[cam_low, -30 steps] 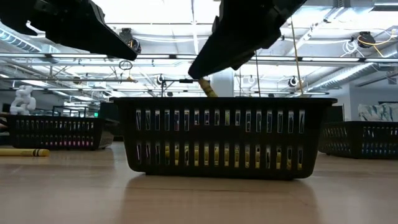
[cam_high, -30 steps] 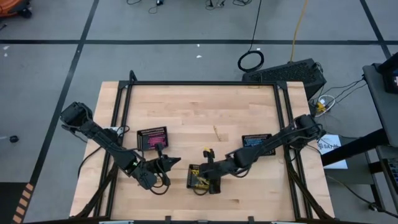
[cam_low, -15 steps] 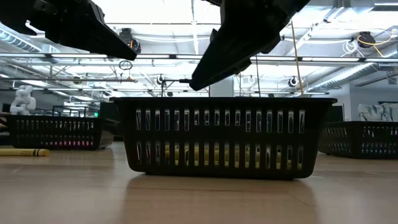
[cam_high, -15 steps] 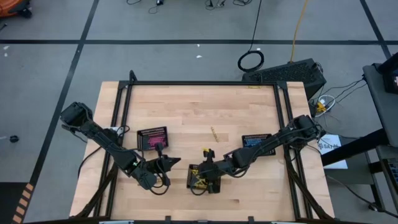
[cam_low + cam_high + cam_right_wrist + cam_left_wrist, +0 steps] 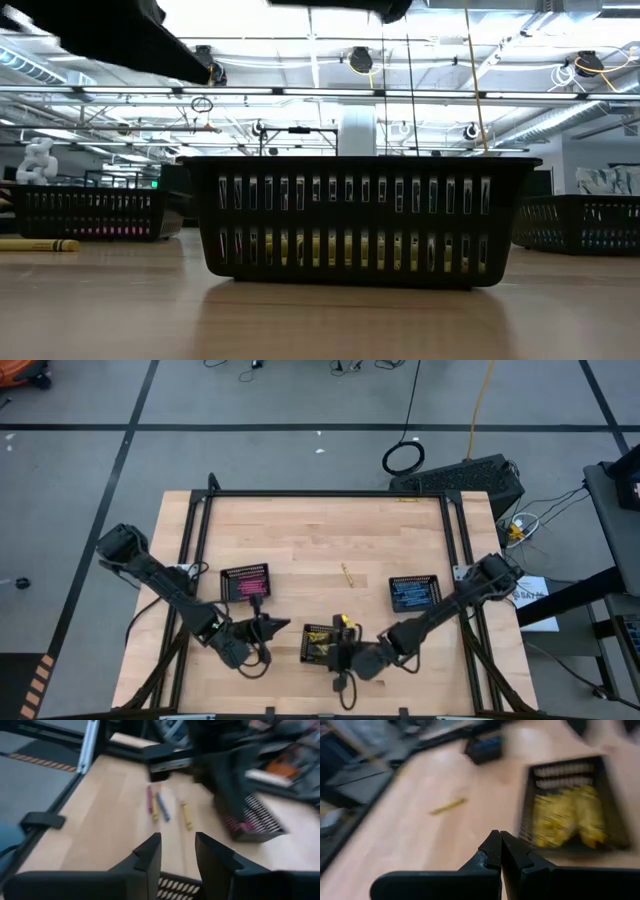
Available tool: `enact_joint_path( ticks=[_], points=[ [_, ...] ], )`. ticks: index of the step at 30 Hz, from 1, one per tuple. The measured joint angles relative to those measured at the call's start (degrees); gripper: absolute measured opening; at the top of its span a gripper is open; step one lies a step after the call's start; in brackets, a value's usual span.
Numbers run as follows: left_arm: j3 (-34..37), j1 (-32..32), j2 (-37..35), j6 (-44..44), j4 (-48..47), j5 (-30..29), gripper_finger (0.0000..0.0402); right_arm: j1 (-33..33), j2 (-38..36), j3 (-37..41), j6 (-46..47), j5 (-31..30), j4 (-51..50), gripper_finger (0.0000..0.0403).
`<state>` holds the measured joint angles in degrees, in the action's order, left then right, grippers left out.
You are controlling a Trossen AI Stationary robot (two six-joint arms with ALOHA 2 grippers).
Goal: Sort crayons
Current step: Put the red crayon into the left black bin
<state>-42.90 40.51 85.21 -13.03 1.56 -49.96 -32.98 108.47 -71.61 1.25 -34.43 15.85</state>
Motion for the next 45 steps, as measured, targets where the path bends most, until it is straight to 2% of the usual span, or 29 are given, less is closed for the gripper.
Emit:
enact_joint_path(
  ticks=[3,6,11,14,17,25,30,34,37,41,45],
  points=[
    [-2.6,2.8,-1.5,-3.5,-8.7,5.6,0.0,-1.7,0.0,0.0,-1.8,-5.7,-0.1,0.0099],
    [-5.8,6.1,-3.2,-16.2,-21.9,9.7,0.0,-2.4,0.0,0.0,-2.0,-8.6,-1.1,0.0098],
    [-7.7,11.6,-3.6,-37.5,-38.5,17.4,0.0,-2.1,0.0,0.0,-2.1,-8.9,-1.3,0.0098],
    [-7.1,14.1,-3.3,-48.5,-44.1,23.3,0.0,-1.9,0.0,0.0,-2.1,-8.5,-1.6,0.0098],
    [-6.1,16.5,-3.3,-56.3,-46.6,26.7,0.0,-1.7,0.1,0.0,-2.1,-7.4,-1.6,0.0098],
    [-3.6,22.3,-3.2,-58.7,-43.8,34.2,0.0008,-1.6,0.2,0.1,-2.0,-7.2,-0.8,0.0098],
    [-1.9,25.5,-2.0,-58.7,-40.6,34.7,0.0059,-1.6,0.2,0.1,-2.6,-7.1,-0.2,0.0098],
    [-1.7,26.2,0.6,-58.7,-40.4,34.0,0.0108,-1.6,0.2,0.1,-2.8,-7.1,-0.1,0.0098],
    [-1.7,26.2,3.5,-58.0,-39.2,33.5,0.0129,-1.6,0.2,0.1,-2.9,-7.1,0.0,0.0098],
    [-1.9,26.2,7.2,-57.2,-37.4,32.9,0.0133,-1.6,0.2,0.1,-3.0,-7.1,0.2,0.0098],
    [-2.0,26.2,8.9,-57.2,-36.5,31.9,0.0112,-1.6,0.2,0.1,-3.0,-7.0,0.2,0.0098]
  ],
)
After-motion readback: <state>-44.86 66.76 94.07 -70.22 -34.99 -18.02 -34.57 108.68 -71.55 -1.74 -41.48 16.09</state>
